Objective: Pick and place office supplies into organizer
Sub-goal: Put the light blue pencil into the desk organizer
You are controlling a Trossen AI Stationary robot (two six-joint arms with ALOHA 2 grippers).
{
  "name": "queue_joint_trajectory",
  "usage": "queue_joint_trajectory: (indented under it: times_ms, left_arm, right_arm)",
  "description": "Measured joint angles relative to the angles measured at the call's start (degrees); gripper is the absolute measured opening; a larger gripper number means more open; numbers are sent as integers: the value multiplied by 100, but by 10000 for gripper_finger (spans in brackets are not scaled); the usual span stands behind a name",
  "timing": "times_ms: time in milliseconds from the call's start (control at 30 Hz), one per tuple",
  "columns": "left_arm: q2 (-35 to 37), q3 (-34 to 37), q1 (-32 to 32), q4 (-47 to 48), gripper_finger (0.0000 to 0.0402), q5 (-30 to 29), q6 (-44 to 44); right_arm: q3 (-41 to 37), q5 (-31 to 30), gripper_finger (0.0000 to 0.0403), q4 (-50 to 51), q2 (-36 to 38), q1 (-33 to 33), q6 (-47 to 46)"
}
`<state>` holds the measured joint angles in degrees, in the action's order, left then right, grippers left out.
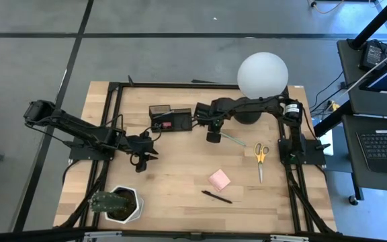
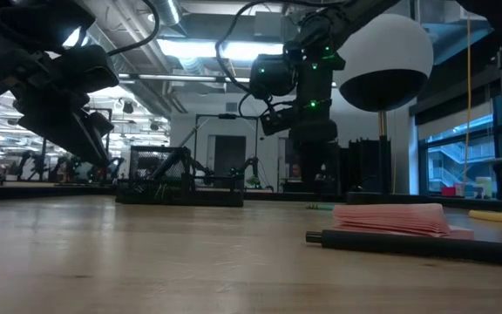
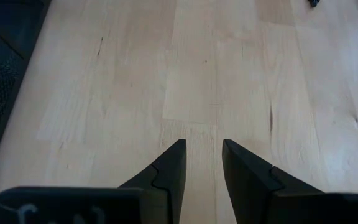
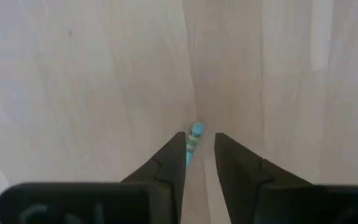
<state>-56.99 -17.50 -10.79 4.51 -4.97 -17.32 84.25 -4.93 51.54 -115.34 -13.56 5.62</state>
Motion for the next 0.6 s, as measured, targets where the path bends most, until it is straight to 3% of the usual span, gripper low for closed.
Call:
queue_joint_trajectory:
  times_ms: [600]
  left_arm:
    - [0,0,0,0,97,3,7]
  right_arm:
    - [-948,0,87,-1058,38,-2,-52]
